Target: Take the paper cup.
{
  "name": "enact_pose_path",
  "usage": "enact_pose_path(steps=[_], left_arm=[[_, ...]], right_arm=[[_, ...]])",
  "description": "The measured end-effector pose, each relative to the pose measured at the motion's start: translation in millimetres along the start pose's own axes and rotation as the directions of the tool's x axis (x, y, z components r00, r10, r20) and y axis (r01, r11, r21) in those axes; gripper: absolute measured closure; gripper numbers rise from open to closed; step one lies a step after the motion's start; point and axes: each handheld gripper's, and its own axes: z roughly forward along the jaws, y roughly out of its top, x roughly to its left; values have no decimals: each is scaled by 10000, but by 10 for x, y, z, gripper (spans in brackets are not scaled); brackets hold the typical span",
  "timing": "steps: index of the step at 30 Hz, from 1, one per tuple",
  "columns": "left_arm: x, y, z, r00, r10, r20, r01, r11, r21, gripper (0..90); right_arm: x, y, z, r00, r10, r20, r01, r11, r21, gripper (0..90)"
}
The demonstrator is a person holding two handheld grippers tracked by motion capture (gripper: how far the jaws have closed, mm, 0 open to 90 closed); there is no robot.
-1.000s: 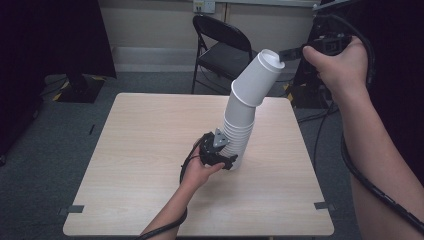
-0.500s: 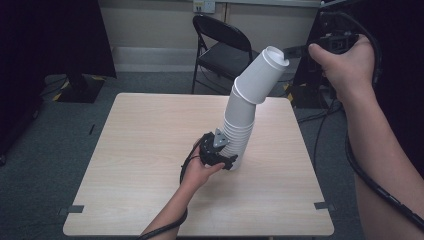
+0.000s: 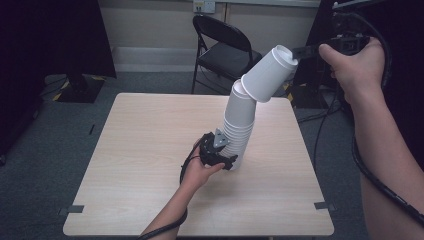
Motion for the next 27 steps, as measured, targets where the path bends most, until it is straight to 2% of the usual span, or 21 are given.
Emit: enact_pose_path(steps=[26,27], left_arm=[[-18,-10,0,10000,38,-85,-38,10000,14,136],[-9,-10,-9,9999,127,-75,-127,9999,71,138]], right_arm=[[-164,-71,-105,9993,243,287,-239,9996,-154,900],[-168,-76,-108,9992,258,295,-254,9995,-171,900]])
